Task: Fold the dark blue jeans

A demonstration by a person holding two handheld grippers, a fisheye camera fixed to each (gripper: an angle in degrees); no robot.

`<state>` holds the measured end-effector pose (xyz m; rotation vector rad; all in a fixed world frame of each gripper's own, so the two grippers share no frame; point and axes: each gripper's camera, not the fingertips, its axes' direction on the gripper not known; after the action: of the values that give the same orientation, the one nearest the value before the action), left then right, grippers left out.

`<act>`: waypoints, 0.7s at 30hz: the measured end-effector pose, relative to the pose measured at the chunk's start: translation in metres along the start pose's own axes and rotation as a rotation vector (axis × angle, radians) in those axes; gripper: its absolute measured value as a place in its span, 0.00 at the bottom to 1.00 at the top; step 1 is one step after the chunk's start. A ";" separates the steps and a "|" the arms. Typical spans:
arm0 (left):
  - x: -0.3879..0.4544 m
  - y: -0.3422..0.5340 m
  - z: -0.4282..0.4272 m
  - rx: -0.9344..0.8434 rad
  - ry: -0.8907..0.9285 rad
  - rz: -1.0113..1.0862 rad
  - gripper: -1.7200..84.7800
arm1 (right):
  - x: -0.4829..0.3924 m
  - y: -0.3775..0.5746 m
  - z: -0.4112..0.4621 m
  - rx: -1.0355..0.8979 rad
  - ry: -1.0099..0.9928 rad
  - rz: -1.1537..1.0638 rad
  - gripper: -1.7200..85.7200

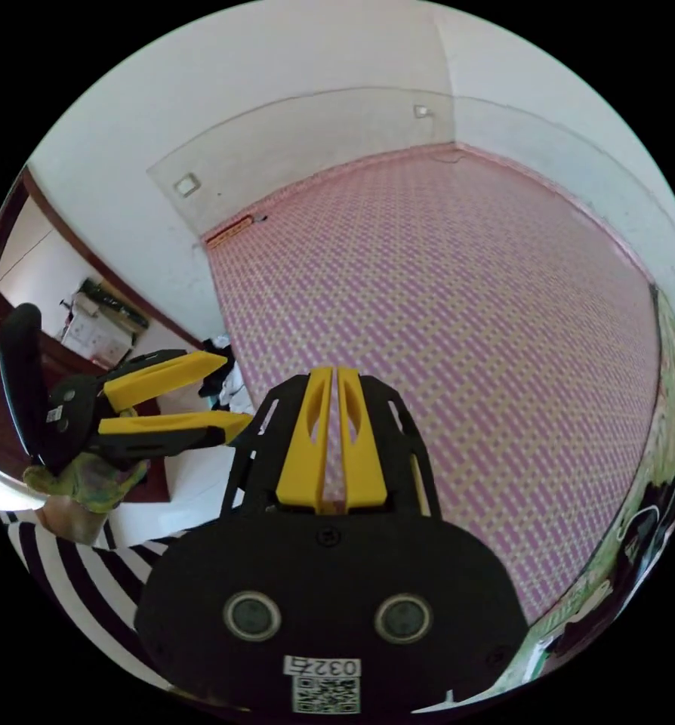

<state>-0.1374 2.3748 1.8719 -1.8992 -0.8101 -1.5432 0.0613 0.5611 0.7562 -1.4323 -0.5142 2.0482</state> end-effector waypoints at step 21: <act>0.150 -0.173 -0.065 0.094 0.211 0.404 0.20 | 0.068 -0.055 -0.009 0.115 0.388 0.580 0.01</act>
<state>-0.2852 2.4569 2.0391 -1.6710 -0.3699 -1.3941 0.0660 0.6471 0.7379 -2.0096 0.2050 2.0781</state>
